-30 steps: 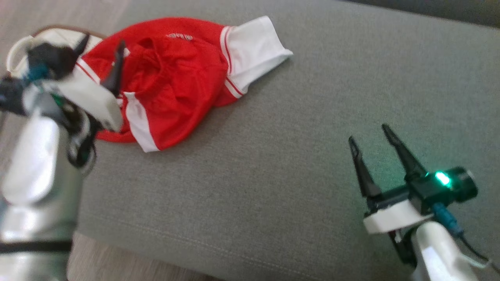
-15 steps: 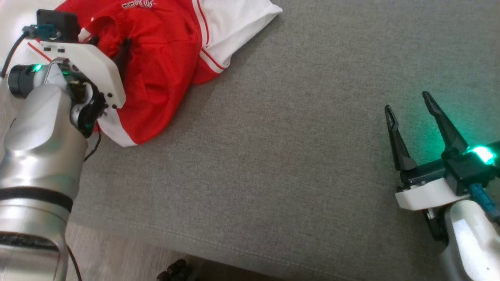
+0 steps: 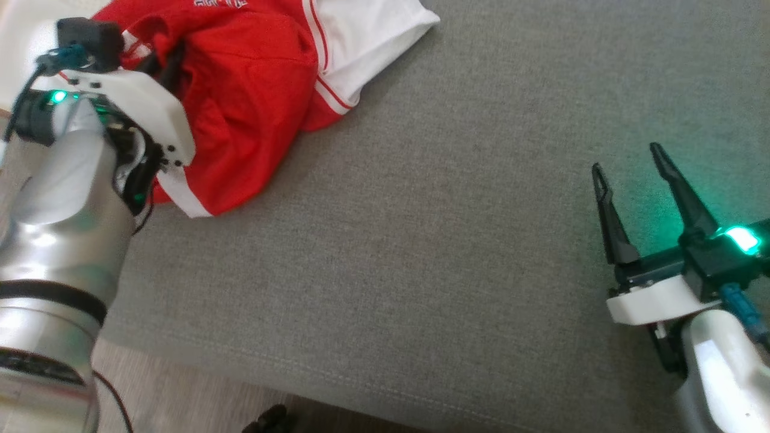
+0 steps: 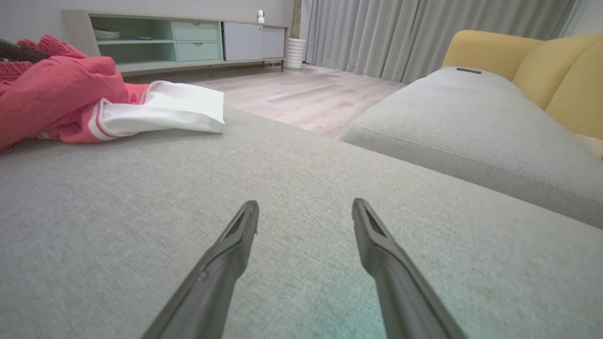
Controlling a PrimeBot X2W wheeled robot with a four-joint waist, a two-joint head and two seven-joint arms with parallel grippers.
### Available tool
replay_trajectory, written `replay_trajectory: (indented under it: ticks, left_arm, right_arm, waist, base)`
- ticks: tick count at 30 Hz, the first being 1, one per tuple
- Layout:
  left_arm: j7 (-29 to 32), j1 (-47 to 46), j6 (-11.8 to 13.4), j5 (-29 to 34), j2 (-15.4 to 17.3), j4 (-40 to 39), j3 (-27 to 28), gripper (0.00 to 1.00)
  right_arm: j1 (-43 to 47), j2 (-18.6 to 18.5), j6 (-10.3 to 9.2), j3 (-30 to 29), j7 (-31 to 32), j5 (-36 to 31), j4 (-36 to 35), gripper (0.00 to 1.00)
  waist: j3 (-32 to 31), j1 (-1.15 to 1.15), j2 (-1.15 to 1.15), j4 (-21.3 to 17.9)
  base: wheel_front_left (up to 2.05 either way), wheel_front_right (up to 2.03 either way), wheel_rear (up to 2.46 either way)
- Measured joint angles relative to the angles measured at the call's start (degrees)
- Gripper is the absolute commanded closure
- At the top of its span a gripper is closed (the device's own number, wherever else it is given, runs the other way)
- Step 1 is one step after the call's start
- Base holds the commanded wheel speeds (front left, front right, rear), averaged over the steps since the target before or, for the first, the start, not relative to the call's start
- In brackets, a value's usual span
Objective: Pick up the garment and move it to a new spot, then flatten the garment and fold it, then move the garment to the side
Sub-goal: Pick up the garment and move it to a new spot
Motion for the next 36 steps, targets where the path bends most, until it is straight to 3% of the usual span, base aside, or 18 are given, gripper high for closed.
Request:
replay_trajectory:
  ticks: [8, 14, 20, 28, 36]
  left_arm:
    - [-6.6, -0.1, 0.0, -4.9, 6.4, -9.3, -7.3, 1.0]
    - [-7.4, -1.4, 0.0, -7.1, 12.8, -18.7, -12.5, 1.0]
    - [-6.4, -3.7, 0.0, -9.8, 15.5, -27.7, -17.1, 1.0]
    - [-5.9, -7.3, 0.0, -11.1, 14.6, -36.5, -21.0, 1.0]
    - [-6.0, -8.5, 0.0, -10.4, 9.6, -36.8, -23.4, 1.0]
  right_arm:
    - [0.4, 4.7, 0.0, 1.3, 0.0, 1.2, 2.5, 0.0]
    - [2.4, 7.4, 0.0, 1.9, 0.0, 2.8, 3.6, 0.0]
    - [5.6, 8.8, 0.0, 3.1, 0.0, 4.4, 4.0, 0.0]
    - [6.0, 9.0, 0.0, 5.3, 0.0, 8.4, 1.7, 0.0]
    - [5.5, 9.0, 0.0, 7.2, 0.0, 11.3, -1.0, 0.0]
  waist:
    - [-7.3, 0.0, 0.0, -0.5]
    - [-14.0, 0.0, 0.0, -2.0]
    - [-20.0, -0.01, 0.0, -5.9]
    - [-22.7, -0.01, 0.0, -16.1]
    - [-22.3, -0.01, 0.0, -26.6]
  base:
    - [0.0, 0.0, 0.0]
    - [0.0, 0.0, 0.0]
    - [0.0, 0.0, 0.0]
    - [0.0, 0.0, 0.0]
    - [0.0, 0.0, 0.0]
